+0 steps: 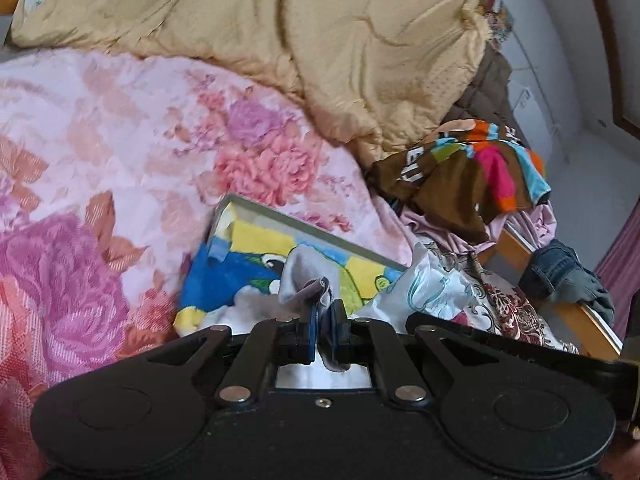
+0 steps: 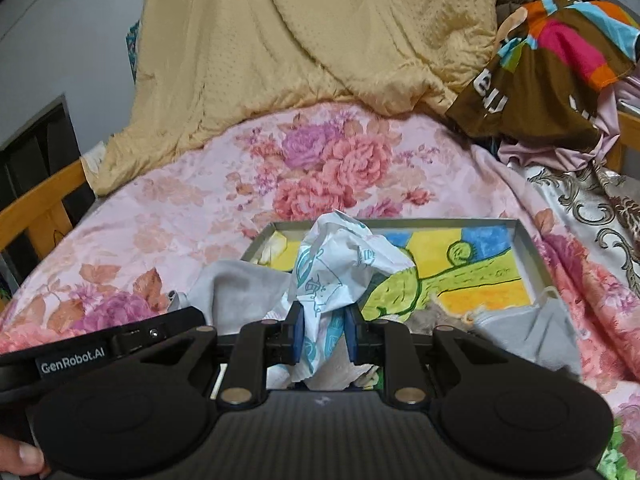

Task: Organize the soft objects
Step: 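Carry the grey cloth with the left gripper while the right carries the wrapper over the tray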

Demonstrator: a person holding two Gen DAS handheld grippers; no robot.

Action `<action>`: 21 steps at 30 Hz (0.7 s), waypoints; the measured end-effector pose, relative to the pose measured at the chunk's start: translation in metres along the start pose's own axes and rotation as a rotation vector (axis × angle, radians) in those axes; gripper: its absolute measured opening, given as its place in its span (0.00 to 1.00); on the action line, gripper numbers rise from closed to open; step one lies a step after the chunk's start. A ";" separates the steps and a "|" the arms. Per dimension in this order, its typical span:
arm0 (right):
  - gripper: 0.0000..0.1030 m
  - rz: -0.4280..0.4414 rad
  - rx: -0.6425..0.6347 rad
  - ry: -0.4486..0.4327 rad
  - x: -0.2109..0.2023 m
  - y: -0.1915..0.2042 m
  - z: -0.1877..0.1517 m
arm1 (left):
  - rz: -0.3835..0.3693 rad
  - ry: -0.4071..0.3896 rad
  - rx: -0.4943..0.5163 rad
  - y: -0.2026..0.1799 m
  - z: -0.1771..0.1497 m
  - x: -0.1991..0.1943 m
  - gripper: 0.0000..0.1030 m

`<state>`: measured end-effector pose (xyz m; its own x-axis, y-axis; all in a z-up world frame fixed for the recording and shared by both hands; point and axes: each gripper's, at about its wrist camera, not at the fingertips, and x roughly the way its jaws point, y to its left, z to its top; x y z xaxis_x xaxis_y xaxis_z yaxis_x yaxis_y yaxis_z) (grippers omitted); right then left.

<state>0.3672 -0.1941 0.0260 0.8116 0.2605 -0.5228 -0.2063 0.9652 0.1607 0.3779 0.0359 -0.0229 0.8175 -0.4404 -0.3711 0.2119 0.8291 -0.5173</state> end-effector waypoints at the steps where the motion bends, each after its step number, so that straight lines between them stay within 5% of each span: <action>1: 0.23 -0.004 -0.001 0.008 0.004 0.001 -0.001 | 0.003 0.007 -0.001 0.002 -0.001 0.002 0.07; 21: 0.23 -0.060 0.006 0.078 0.038 -0.002 -0.008 | 0.052 0.088 -0.011 0.012 -0.012 0.019 0.08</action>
<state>0.3936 -0.1857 -0.0011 0.7772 0.2033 -0.5955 -0.1551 0.9791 0.1317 0.3893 0.0337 -0.0458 0.7768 -0.4260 -0.4638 0.1642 0.8480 -0.5039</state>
